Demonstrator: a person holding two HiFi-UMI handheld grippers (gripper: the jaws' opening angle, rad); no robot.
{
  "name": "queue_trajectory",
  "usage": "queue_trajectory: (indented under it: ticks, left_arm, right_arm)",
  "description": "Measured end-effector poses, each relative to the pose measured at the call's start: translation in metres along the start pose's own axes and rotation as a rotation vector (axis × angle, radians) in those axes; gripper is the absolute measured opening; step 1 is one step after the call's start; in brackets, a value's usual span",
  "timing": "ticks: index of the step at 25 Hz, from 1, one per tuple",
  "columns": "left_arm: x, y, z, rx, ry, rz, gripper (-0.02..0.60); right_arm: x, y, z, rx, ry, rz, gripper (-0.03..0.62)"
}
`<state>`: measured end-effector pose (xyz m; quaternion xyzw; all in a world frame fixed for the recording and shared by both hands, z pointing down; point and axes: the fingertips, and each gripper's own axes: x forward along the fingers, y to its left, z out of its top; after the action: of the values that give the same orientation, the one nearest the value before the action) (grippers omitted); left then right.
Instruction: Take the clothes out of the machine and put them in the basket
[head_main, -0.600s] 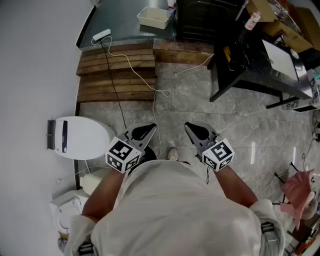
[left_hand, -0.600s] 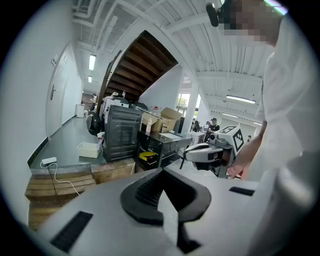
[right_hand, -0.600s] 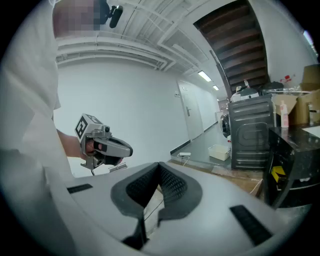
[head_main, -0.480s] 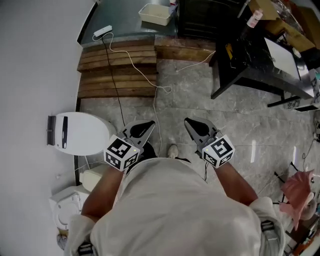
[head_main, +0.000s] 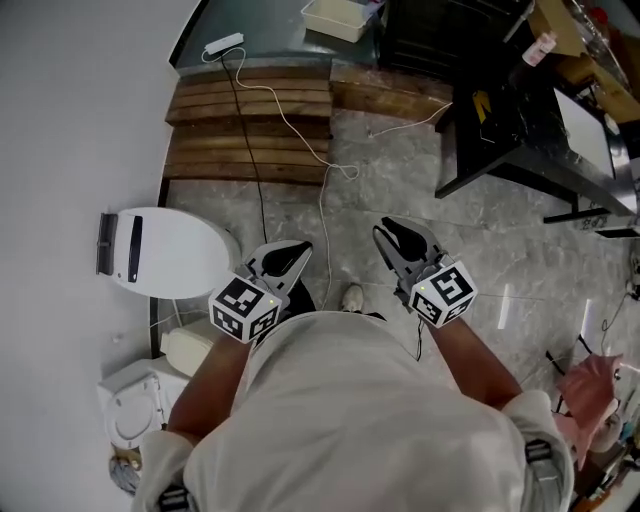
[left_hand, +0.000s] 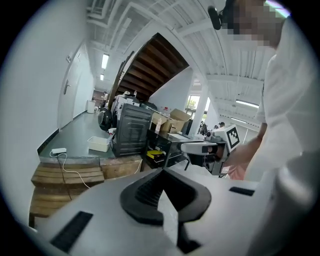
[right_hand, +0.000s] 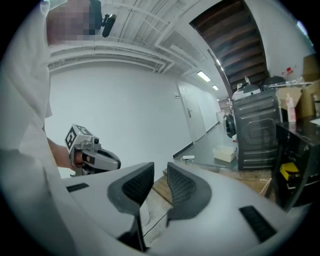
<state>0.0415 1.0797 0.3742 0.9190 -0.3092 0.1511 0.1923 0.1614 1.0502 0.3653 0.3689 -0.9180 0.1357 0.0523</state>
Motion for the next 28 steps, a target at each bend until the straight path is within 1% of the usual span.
queue_trajectory:
  ticks: [3,5,6,9,12,13,14,16,17,18,21,23,26,28]
  left_arm:
    - [-0.008,0.034,0.007,0.007,-0.019,-0.011,-0.003]
    - [-0.016,0.063,0.014,-0.015,-0.044,-0.019,-0.003]
    - [-0.021,0.078,0.017,-0.035,-0.058,-0.022,-0.003]
    - [-0.032,0.120,0.029,-0.077,-0.084,-0.035,-0.003]
    - [-0.045,0.156,0.038,-0.066,-0.086,-0.060,-0.003]
    - [-0.050,0.166,0.040,-0.060,-0.085,-0.068,-0.003]
    - [-0.055,0.177,0.042,-0.057,-0.086,-0.075,-0.003]
    - [-0.065,0.198,0.044,-0.062,-0.090,-0.085,-0.003]
    - [-0.069,0.208,0.045,-0.066,-0.094,-0.087,-0.003]
    - [-0.072,0.218,0.047,-0.069,-0.099,-0.086,-0.003]
    - [-0.080,0.243,0.050,-0.070,-0.120,-0.070,-0.003]
    - [-0.082,0.257,0.054,-0.064,-0.133,-0.056,-0.003]
    - [-0.081,0.279,0.057,-0.074,-0.144,-0.037,-0.003]
    - [-0.081,0.294,0.059,-0.084,-0.148,-0.023,-0.003]
  right_arm:
    - [0.031,-0.004,0.012,-0.049,-0.011,-0.042,0.080]
    - [0.059,-0.005,0.018,-0.066,-0.003,-0.066,0.082]
    - [0.073,-0.005,0.022,-0.069,0.000,-0.080,0.098]
    - [0.112,-0.008,0.032,-0.044,0.000,-0.121,0.110]
    - [0.150,-0.006,0.038,-0.024,0.014,-0.157,0.110]
    - [0.162,-0.004,0.041,-0.030,0.021,-0.165,0.120]
    - [0.174,-0.001,0.043,-0.038,0.028,-0.172,0.157]
    - [0.198,0.002,0.049,-0.061,0.037,-0.191,0.174]
    - [0.209,0.002,0.052,-0.072,0.040,-0.201,0.199]
    - [0.219,0.001,0.055,-0.075,0.043,-0.212,0.201]
    - [0.245,-0.003,0.060,-0.050,0.057,-0.225,0.261]
    - [0.260,-0.007,0.065,-0.048,0.064,-0.223,0.263]
    - [0.284,-0.017,0.072,-0.050,0.079,-0.218,0.299]
    - [0.304,-0.023,0.075,-0.056,0.089,-0.205,0.304]
